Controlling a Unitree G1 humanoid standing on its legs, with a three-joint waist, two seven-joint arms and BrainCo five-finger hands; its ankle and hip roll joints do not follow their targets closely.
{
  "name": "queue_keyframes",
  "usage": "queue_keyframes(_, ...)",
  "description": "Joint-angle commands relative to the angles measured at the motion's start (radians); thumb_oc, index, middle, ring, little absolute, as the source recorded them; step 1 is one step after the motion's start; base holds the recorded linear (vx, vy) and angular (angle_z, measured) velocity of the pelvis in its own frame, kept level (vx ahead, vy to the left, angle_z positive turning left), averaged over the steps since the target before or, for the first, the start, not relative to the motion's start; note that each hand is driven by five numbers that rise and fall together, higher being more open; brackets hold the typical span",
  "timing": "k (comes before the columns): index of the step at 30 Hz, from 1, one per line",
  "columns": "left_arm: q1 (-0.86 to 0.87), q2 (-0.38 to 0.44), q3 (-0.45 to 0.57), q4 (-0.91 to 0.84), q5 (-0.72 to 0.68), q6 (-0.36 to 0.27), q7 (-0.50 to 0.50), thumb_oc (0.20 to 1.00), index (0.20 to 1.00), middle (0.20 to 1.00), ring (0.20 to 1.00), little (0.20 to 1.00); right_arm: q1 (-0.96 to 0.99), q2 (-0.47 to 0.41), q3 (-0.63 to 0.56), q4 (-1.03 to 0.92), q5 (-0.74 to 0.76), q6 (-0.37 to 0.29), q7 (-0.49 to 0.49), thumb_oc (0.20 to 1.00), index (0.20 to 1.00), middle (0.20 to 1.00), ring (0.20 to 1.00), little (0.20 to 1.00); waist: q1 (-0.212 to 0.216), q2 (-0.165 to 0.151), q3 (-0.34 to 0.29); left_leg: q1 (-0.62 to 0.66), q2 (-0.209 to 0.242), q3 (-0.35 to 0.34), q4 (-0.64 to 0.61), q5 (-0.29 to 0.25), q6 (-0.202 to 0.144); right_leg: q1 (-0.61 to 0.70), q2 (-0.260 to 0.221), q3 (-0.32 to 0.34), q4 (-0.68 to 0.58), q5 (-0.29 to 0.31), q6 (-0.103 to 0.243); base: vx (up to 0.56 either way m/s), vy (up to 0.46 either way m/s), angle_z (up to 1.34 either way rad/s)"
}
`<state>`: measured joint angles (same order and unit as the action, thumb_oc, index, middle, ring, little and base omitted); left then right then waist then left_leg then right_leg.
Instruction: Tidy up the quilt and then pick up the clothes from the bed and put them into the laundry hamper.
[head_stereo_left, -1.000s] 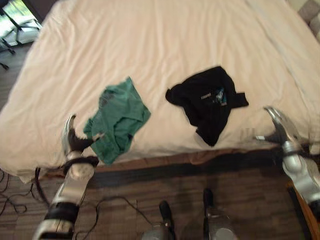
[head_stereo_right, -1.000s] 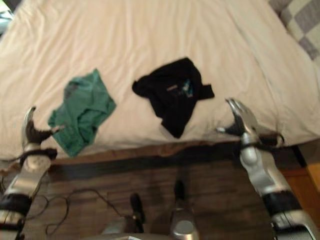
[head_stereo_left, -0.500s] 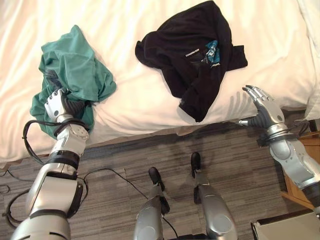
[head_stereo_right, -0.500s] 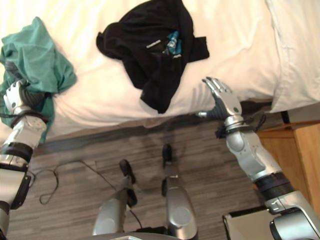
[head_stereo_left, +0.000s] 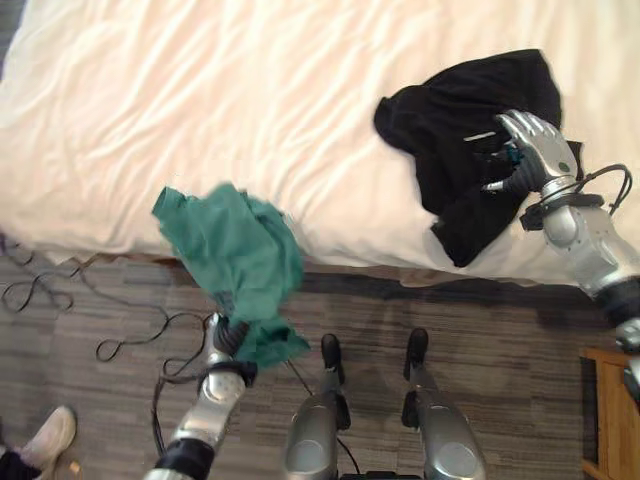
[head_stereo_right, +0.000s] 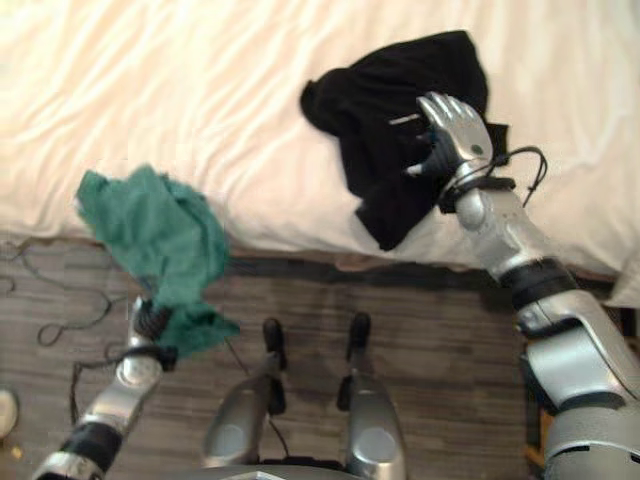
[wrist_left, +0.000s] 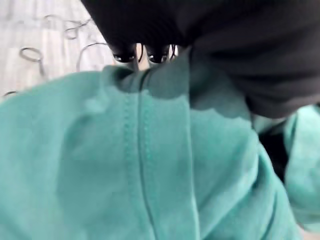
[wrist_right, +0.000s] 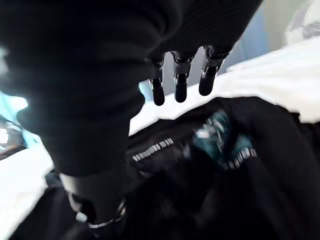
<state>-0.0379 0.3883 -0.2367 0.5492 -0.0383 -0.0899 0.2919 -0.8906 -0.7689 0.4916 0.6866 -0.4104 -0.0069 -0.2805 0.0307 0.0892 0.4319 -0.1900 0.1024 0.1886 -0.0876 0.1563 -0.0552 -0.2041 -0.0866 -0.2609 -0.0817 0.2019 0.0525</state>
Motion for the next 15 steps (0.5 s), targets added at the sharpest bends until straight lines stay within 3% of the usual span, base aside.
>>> queue_keyframes(1,-0.031,0.017,-0.067,0.026,0.004,-0.052,-0.042,0.200,0.200,0.200,0.200,0.200,-0.117,0.128,0.071,0.234,0.106,0.017,-0.008,1.000,1.000,1.000,1.000,1.000,0.010,-0.016,-0.059,0.026,0.051,0.031,0.000,-0.057,-0.112,0.044,-0.080,0.019,-0.006,-0.123,0.118,0.01,-0.017,0.28)
queue_keyframes(3,-0.043,0.010,-0.077,0.038,0.002,-0.054,-0.046,0.200,0.200,0.200,0.200,0.200,-0.126,0.171,0.082,0.307,0.116,0.019,0.001,1.000,1.000,1.000,1.000,1.000,0.014,-0.011,-0.062,0.023,0.051,0.028,0.000,-0.054,-0.111,0.044,-0.079,0.019,-0.006,-0.123,0.116,0.00,-0.010,0.14)
queue_keyframes(4,-0.056,0.015,-0.083,0.053,0.006,-0.053,-0.049,0.200,0.200,0.200,0.200,0.200,-0.137,0.191,0.093,0.368,0.114,0.022,0.020,0.539,0.539,0.539,0.539,0.539,0.017,-0.009,-0.063,0.024,0.051,0.026,0.000,-0.052,-0.112,0.046,-0.077,0.018,-0.006,-0.125,0.115,-0.01,-0.008,0.06)
queue_keyframes(5,-0.076,0.021,-0.099,0.064,0.020,-0.054,-0.051,0.200,0.200,0.200,0.200,0.200,-0.145,0.216,0.108,0.435,0.105,0.031,0.045,0.200,0.200,0.200,0.200,0.200,0.021,-0.007,-0.063,0.028,0.052,0.024,0.000,-0.054,-0.114,0.053,-0.076,0.014,-0.006,-0.129,0.116,-0.02,0.000,0.04)
queue_keyframes(6,-0.100,0.043,-0.120,0.059,0.056,-0.054,-0.052,0.200,0.200,0.200,0.200,0.200,-0.124,0.245,0.106,0.518,0.114,0.041,0.099,0.200,0.200,0.200,0.200,0.200,0.021,-0.005,-0.071,0.027,0.053,0.017,0.000,-0.051,-0.116,0.061,-0.076,0.003,-0.006,-0.134,0.115,0.00,0.000,0.00)
queue_keyframes(11,-0.111,0.065,-0.151,0.016,0.141,-0.051,-0.081,0.200,0.200,0.200,0.200,0.200,0.023,0.248,-0.012,0.485,0.232,0.027,0.111,0.200,0.200,0.200,0.200,0.200,0.012,-0.015,-0.081,0.055,0.052,0.011,0.000,-0.064,-0.110,0.094,-0.078,-0.003,-0.006,-0.142,0.118,0.02,0.049,0.10)
queue_keyframes(12,-0.099,0.056,-0.134,0.018,0.167,-0.038,-0.088,0.200,0.200,0.200,0.200,0.200,0.225,0.284,-0.107,0.367,0.332,0.006,0.102,0.200,0.200,0.200,0.200,0.200,-0.008,-0.029,-0.087,0.075,0.050,0.020,0.000,-0.082,-0.101,0.109,-0.080,0.005,-0.006,-0.143,0.122,0.01,0.053,0.03)
queue_keyframes(13,-0.099,0.057,-0.135,0.018,0.167,-0.038,-0.088,0.200,0.200,0.200,0.200,0.200,0.228,0.284,-0.108,0.364,0.332,0.008,0.102,0.200,0.200,0.200,0.200,0.200,-0.007,-0.030,-0.090,0.071,0.049,0.020,0.000,-0.080,-0.101,0.105,-0.080,0.005,-0.006,-0.141,0.122,0.03,0.091,0.02)
queue_keyframes(14,-0.087,0.058,-0.112,0.030,0.192,-0.026,-0.087,0.200,0.200,0.200,0.200,0.200,0.348,0.297,-0.170,0.264,0.394,-0.005,0.105,0.200,0.200,0.200,0.200,0.200,-0.026,-0.044,-0.097,0.084,0.047,0.027,0.000,-0.093,-0.093,0.110,-0.081,0.014,-0.006,-0.141,0.125,0.07,0.116,-0.06)
queue_keyframes(15,-0.055,0.056,-0.060,0.066,0.222,-0.008,-0.090,0.200,0.200,0.200,0.200,0.200,0.554,0.326,-0.246,0.133,0.456,-0.028,0.145,0.200,0.200,0.200,0.200,0.200,-0.058,-0.073,-0.111,0.114,0.043,0.048,0.000,-0.117,-0.081,0.122,-0.083,0.030,-0.006,-0.141,0.131,0.07,0.116,-0.10)
